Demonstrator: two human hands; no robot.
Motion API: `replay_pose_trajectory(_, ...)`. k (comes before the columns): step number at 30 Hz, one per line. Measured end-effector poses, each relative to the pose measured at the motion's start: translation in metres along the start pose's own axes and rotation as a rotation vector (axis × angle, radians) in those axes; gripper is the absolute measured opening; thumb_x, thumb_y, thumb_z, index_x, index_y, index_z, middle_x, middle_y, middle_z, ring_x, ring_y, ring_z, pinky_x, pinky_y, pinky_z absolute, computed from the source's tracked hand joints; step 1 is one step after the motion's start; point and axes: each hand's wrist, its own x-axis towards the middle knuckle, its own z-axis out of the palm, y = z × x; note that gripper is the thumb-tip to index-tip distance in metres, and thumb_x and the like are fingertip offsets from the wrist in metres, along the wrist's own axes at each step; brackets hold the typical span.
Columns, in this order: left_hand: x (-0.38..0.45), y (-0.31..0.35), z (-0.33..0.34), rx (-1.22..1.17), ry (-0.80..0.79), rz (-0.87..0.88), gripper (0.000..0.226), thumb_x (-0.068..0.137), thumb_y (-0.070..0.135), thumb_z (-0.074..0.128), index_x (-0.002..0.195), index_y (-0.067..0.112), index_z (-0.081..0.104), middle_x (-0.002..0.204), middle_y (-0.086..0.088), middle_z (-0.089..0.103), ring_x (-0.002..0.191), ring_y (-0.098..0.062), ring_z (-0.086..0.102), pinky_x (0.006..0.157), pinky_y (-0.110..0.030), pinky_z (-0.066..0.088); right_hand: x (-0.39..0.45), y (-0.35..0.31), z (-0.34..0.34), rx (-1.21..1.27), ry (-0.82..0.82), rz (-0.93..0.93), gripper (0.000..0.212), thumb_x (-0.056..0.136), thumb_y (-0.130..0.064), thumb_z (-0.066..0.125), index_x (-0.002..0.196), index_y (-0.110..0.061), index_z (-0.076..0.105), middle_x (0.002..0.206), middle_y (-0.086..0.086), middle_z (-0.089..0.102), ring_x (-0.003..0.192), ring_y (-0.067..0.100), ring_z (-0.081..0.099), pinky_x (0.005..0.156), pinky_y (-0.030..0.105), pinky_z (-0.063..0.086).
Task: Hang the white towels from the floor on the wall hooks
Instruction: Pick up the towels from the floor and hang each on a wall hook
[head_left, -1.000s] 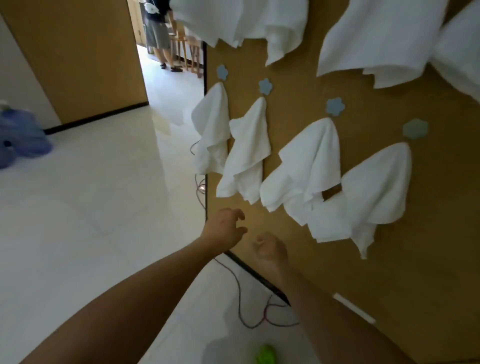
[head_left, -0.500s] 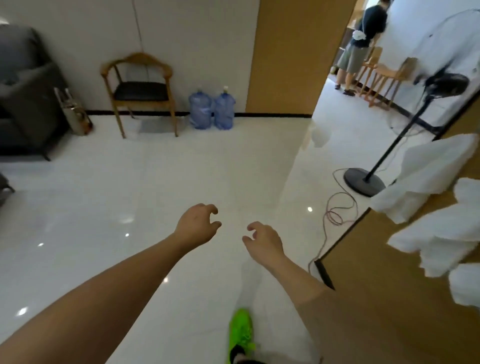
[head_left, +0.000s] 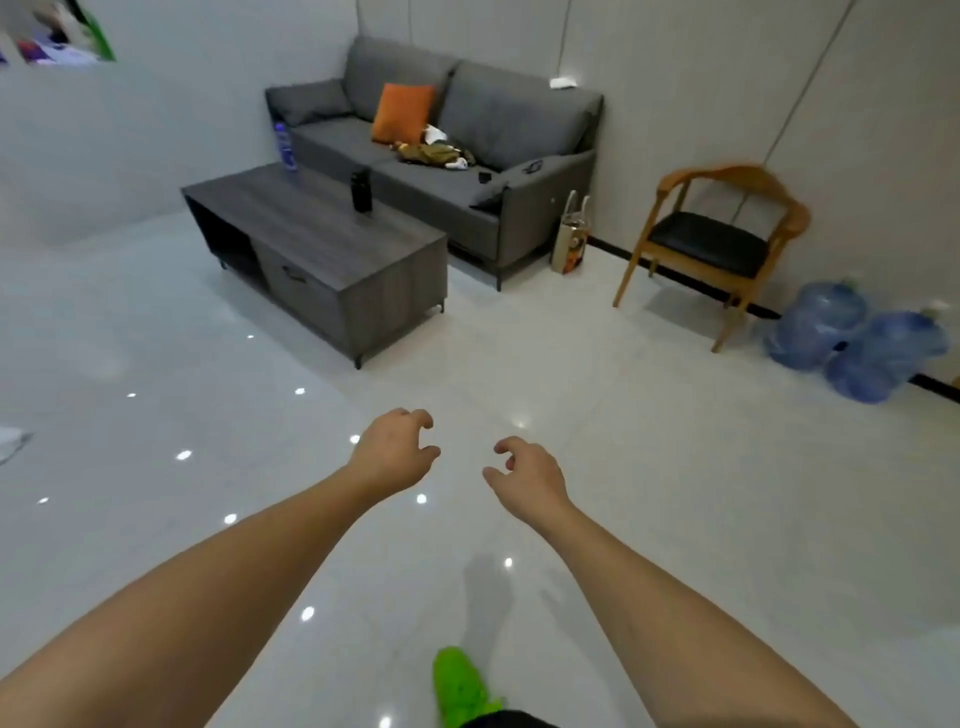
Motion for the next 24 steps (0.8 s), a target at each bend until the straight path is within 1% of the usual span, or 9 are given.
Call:
replay_pose_trajectory(2,0.022,-0.021,-0.020,-0.001,0.031,-0.089,0.044,0.092,0.038,0.063,0.133,0.022,0.054,0.126,-0.004,0.058,0.112,-0.022,0.056,0.093,-0.031,0.045,0.040,-0.030,0.010,-0.031,-0.073,-0.078,0.043,0.089,-0.041,0.063,0.129,-0.027,0.056,0.119,0.002,0.056,0.098,0.018,0.057,0.075,0.026,0.042)
replay_pose_trajectory(4,0.041,-0.039,-0.039,-0.013,0.083,-0.170,0.044,0.093,0.038,0.063,0.134,0.022,0.053,0.130,-0.003,0.057,0.114,-0.021,0.056,0.095,-0.031,0.046,0.077,-0.060,0.023,-0.063,-0.140,-0.144,0.043,0.089,-0.042,0.062,0.129,-0.027,0.056,0.120,0.003,0.056,0.102,0.020,0.058,0.076,0.026,0.043)
replay_pose_trajectory(7,0.060,-0.071,-0.062,-0.043,0.149,-0.281,0.044,0.094,0.037,0.062,0.134,0.023,0.052,0.132,-0.003,0.055,0.115,-0.021,0.056,0.094,-0.030,0.045,0.122,-0.106,0.047,-0.103,-0.233,-0.242,0.043,0.089,-0.042,0.062,0.130,-0.028,0.056,0.121,0.002,0.056,0.099,0.019,0.058,0.073,0.026,0.044)
replay_pose_trajectory(10,0.065,-0.116,-0.078,-0.061,0.170,-0.399,0.044,0.094,0.038,0.061,0.134,0.023,0.052,0.131,-0.003,0.054,0.113,-0.021,0.056,0.092,-0.031,0.046,0.153,-0.151,0.079,-0.136,-0.309,-0.338,0.043,0.089,-0.042,0.063,0.129,-0.029,0.056,0.121,0.002,0.056,0.097,0.018,0.058,0.072,0.026,0.047)
replay_pose_trajectory(14,0.063,-0.181,-0.094,-0.077,0.192,-0.551,0.045,0.092,0.039,0.061,0.133,0.023,0.053,0.131,-0.003,0.054,0.114,-0.023,0.055,0.094,-0.034,0.047,0.177,-0.205,0.129,-0.173,-0.406,-0.428,0.043,0.090,-0.042,0.063,0.130,-0.029,0.056,0.123,0.001,0.058,0.092,0.014,0.056,0.073,0.024,0.047)
replay_pose_trajectory(16,0.064,-0.215,-0.104,-0.090,0.208,-0.604,0.045,0.092,0.039,0.062,0.133,0.023,0.053,0.131,-0.003,0.055,0.115,-0.023,0.055,0.095,-0.034,0.046,0.188,-0.234,0.155,-0.200,-0.452,-0.465,0.043,0.090,-0.042,0.064,0.130,-0.028,0.057,0.124,0.001,0.059,0.093,0.014,0.057,0.074,0.023,0.045)
replay_pose_trajectory(19,0.073,-0.270,-0.123,-0.101,0.250,-0.651,0.046,0.091,0.040,0.062,0.133,0.024,0.053,0.131,-0.003,0.054,0.113,-0.023,0.056,0.094,-0.033,0.047,0.207,-0.281,0.197,-0.230,-0.508,-0.514,0.042,0.091,-0.040,0.063,0.131,-0.027,0.058,0.127,0.002,0.058,0.103,0.017,0.060,0.077,0.024,0.046)
replay_pose_trajectory(24,0.094,-0.381,-0.168,-0.135,0.328,-0.718,0.045,0.092,0.040,0.062,0.133,0.024,0.053,0.133,-0.002,0.054,0.112,-0.022,0.057,0.094,-0.034,0.048,0.241,-0.381,0.277,-0.267,-0.566,-0.578,0.042,0.092,-0.038,0.062,0.132,-0.025,0.058,0.130,0.002,0.057,0.109,0.018,0.061,0.081,0.024,0.047)
